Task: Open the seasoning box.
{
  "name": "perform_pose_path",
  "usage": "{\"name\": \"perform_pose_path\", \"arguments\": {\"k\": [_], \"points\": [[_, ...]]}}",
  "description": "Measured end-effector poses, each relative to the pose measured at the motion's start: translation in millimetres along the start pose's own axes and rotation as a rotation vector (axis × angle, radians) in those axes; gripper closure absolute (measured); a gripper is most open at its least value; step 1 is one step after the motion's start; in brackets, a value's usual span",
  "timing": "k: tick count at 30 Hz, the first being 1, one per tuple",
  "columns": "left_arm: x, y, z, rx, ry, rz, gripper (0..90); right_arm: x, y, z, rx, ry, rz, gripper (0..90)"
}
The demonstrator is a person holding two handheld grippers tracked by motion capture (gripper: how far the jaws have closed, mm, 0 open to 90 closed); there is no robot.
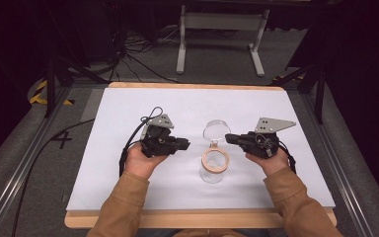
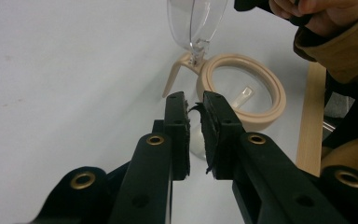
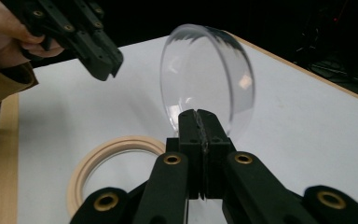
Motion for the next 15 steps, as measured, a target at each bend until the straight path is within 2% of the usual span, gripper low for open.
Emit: {"name": "perform_pose_path", "arguments": {"k": [6, 10, 12, 15], "points": [[9.1, -2.0, 6.1, 0.0, -0.002, 0.016, 79.9, -0.7, 4.4, -1.6, 0.004, 0.005, -0.019, 89.3], [12.1, -3.5, 8.5, -0.004, 0.012, 0.021, 78.6, -2.5, 3.5, 0.8, 0.0, 0.015, -0.009, 89.3], [13.3, -4.4, 10.7, 0.002, 0.012, 0.037, 77.0, -3.3, 2.5, 3.2, 0.0, 0.018, -0.004, 89.3], [15.1, -7.0, 15.5, -0.024, 0.013, 0.036, 74.1, -3.6, 3.0, 9.1, 0.0, 0.027, -0.001, 89.1]]}}
Point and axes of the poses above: each handheld gripper's, and its own axes: z roughly backward along the jaws, x roughly out of its underside, y roughly to its right, the point moved 3 cm from there along -z, roughly forward along the jaws, and after that the axes turned 11 degrees about -y, right-handed, at the moved point
